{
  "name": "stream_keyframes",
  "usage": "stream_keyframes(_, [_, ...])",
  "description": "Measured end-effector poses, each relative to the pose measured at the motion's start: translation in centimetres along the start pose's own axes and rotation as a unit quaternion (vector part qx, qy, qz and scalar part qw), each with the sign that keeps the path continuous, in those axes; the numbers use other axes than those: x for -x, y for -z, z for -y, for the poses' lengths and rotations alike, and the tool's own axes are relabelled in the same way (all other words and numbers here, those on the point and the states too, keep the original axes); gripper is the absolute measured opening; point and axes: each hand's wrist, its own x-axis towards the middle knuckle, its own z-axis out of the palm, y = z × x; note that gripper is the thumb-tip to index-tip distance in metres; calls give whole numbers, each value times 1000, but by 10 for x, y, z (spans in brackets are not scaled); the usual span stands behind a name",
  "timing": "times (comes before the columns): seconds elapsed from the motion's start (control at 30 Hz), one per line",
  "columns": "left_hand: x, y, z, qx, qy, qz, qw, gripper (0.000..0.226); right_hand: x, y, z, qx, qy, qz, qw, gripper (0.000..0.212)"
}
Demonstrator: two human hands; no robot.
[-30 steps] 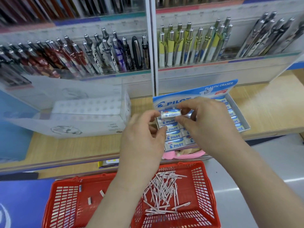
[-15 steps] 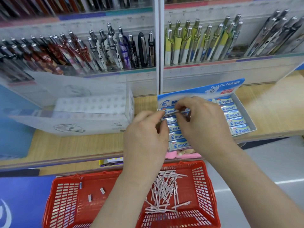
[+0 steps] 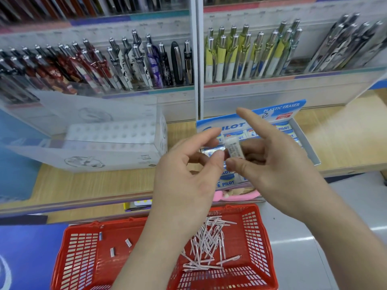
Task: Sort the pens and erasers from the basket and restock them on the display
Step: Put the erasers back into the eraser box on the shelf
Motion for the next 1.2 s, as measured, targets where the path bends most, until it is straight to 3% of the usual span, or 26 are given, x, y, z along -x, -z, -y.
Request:
stream_keyframes(0.2, [-2, 0, -2, -21, -4, 40, 999, 29, 3, 2, 4, 4, 4, 43, 999, 63])
stream_keyframes(0.43, [-1, 4, 1, 83, 20, 31, 996, 25, 7, 14, 4, -79, -5, 64, 995, 18])
stream_keyframes(0.63, [2, 3, 4, 91, 39, 19, 995, 25, 4, 10, -5, -57, 17, -10, 998, 26])
stream_keyframes(0.77, [-4, -2, 9, -18, 43, -25, 999, 28, -3, 4, -10, 35, 7, -42, 998, 26])
stream_keyframes(0.93, [-5, -5, 20, -187, -21, -75, 979, 26, -14, -9, -10, 164, 36, -70, 983, 24])
stream_keyframes(1.07, [-2, -7, 30, -182, -2, -86, 979, 31, -20, -17, -10, 194, 29, -65, 978, 28])
stream_keyframes(1.2, [-2, -8, 31, -155, 21, -112, 981, 26, -20, -16, -10, 155, 21, -87, 984, 35])
